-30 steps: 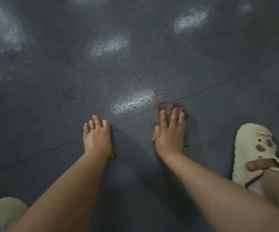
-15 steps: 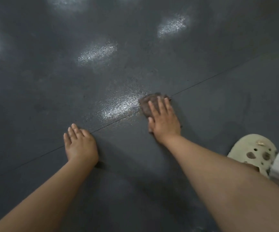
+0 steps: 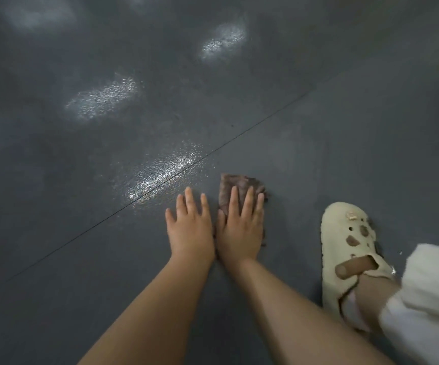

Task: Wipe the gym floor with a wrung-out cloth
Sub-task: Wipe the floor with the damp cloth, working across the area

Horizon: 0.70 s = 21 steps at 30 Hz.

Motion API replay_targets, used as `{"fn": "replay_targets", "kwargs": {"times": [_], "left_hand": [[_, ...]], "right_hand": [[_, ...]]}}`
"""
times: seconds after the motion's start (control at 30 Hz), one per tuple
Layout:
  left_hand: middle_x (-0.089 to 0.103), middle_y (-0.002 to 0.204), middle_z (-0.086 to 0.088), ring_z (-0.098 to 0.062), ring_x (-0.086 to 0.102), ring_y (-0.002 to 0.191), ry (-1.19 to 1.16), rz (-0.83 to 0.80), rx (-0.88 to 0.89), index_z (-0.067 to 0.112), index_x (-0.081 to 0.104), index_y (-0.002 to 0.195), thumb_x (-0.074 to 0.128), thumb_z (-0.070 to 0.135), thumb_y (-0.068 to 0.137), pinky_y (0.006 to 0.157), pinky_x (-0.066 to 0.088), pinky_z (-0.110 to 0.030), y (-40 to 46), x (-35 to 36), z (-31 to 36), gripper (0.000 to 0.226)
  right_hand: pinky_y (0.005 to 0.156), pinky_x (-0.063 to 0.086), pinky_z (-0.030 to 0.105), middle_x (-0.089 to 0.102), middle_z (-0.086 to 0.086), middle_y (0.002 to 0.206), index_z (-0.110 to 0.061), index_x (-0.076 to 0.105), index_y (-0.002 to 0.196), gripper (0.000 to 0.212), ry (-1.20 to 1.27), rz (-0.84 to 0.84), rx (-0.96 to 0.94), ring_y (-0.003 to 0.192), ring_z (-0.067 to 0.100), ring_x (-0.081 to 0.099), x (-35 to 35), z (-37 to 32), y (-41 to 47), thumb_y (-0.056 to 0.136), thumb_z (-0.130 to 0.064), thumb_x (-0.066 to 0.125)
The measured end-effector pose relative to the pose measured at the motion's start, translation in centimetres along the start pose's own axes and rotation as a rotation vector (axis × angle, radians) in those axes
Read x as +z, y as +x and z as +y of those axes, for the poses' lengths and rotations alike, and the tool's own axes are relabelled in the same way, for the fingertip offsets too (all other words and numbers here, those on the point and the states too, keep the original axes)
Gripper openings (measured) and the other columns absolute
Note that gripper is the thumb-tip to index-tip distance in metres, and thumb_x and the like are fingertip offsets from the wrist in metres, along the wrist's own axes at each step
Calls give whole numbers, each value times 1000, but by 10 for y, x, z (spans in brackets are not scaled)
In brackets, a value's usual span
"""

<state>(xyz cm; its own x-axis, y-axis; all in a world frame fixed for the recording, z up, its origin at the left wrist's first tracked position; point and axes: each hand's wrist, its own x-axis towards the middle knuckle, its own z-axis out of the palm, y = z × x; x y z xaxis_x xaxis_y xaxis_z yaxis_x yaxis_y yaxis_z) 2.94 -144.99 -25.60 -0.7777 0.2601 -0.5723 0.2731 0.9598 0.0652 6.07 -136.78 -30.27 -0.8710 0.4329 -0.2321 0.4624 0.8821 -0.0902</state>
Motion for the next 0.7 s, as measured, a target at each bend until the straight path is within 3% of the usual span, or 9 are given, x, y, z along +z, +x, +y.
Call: {"fn": "replay_targets", "kwargs": {"times": [0.17,0.23,0.33,0.43,0.6,0.7], "left_hand": [[-2,155,-26,-39,8,143,95,-24,-13,8,3,150,35,23,101,114,19,-46,6,-8,9,60],[1,154,-28,-42,12,142,111,-58,-32,6,6,149,45,25,99,112,23,-47,10,-10,14,66],[-2,154,-29,-44,11,142,92,-92,-50,7,3,149,55,27,94,109,29,-49,12,-10,16,78],[-9,153,-29,-44,5,142,61,-102,-48,13,-13,149,61,27,91,108,32,-47,12,-7,17,95],[-15,151,-30,-47,0,141,10,-119,-61,18,-14,149,58,17,91,109,29,-51,13,-7,22,92],[-17,151,-30,-48,-2,141,-17,-116,-71,19,-12,150,50,11,94,110,28,-52,14,-6,24,84]], "right_hand": [[97,42,53,51,23,135,-15,58,130,59,0,-8,-119,124,46,46,-3,14,32,83,-44,36],[98,41,54,50,24,135,-15,58,129,61,18,13,-189,125,47,45,-10,20,58,81,-44,37],[116,17,45,21,18,155,-22,32,147,63,-65,-2,-299,143,39,14,-28,38,103,90,-48,29],[118,-1,38,-4,8,159,-27,7,152,60,-82,-55,-118,146,28,-10,-49,66,137,99,-45,27],[116,-7,37,-3,13,159,-20,7,152,60,-75,16,155,145,34,-10,-40,89,115,100,-42,27],[116,-4,46,-7,14,158,-31,5,151,59,-23,11,191,143,38,-10,-28,65,81,99,-44,29]]}}
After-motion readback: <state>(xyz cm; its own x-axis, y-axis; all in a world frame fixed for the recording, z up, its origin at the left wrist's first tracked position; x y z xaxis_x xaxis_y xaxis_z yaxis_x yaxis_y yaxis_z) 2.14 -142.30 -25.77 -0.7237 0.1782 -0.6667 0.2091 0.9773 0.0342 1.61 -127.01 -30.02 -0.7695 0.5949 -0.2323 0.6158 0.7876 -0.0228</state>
